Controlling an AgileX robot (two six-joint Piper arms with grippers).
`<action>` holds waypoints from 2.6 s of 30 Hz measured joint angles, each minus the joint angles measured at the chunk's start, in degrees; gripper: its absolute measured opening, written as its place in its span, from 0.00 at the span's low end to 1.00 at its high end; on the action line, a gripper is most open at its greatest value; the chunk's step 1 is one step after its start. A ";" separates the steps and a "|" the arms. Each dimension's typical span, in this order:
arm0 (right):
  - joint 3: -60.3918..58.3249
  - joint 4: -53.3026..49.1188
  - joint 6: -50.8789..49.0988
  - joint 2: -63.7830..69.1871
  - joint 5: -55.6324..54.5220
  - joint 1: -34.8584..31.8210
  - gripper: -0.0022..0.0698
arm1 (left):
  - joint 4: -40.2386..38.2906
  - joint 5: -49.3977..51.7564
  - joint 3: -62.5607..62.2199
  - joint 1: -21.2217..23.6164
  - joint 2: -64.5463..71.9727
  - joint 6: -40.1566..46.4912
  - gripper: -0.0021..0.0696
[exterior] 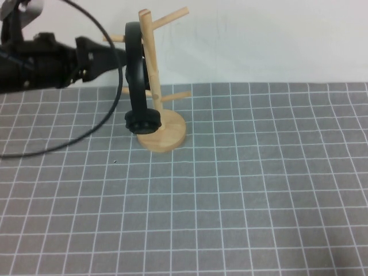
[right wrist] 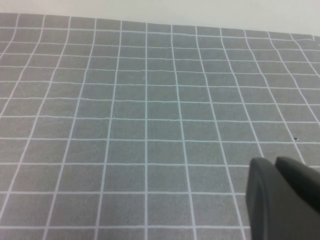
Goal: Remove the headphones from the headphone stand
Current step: Pick up the headphones from the headphone stand
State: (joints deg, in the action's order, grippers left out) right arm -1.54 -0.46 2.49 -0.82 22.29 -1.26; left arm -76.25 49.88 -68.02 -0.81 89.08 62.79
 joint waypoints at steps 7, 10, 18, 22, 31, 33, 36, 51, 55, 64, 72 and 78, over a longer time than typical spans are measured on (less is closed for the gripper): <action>0.00 0.00 0.00 0.00 0.00 0.00 0.02 | -0.13 0.55 -8.75 0.00 8.60 -1.82 0.69; 0.00 0.00 0.00 0.00 0.00 0.00 0.02 | -0.13 2.13 -12.23 0.00 12.03 -2.63 0.69; 0.00 0.00 0.00 0.00 0.00 0.00 0.02 | -0.13 4.97 -17.64 0.00 19.50 -4.40 0.69; 0.00 0.00 0.00 0.00 0.00 0.00 0.02 | -0.64 5.54 -18.18 0.00 21.48 -4.47 0.69; 0.00 0.00 0.00 0.00 0.00 0.00 0.02 | -3.94 6.50 -19.34 0.00 23.95 -4.47 0.69; 0.00 0.00 0.00 0.00 0.00 0.00 0.02 | -4.07 6.62 -19.45 0.00 24.14 -4.47 0.69; 0.00 0.00 0.00 0.00 0.00 0.00 0.02 | -4.42 6.70 -19.55 0.00 24.49 -4.47 0.69; 0.00 0.00 0.00 0.00 0.00 0.00 0.02 | 2.26 2.72 -20.13 0.00 22.99 -2.64 0.69; 0.00 0.00 0.00 0.00 0.00 0.00 0.02 | 3.06 0.94 -20.13 0.00 21.82 -0.70 0.69; 0.00 0.00 0.00 0.00 0.00 0.00 0.02 | 3.51 -0.91 -20.13 -0.22 21.28 1.17 0.69; 0.00 0.00 0.00 0.00 0.00 0.00 0.02 | 3.51 -5.11 -20.22 -2.80 21.19 4.35 0.69; 0.00 0.00 0.00 0.00 0.00 0.00 0.02 | 3.51 -7.05 -20.22 -3.97 21.19 4.97 0.69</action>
State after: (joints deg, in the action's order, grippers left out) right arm -1.54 -0.46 2.49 -0.82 22.29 -1.26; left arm -72.74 42.83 -88.24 -4.79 110.26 67.75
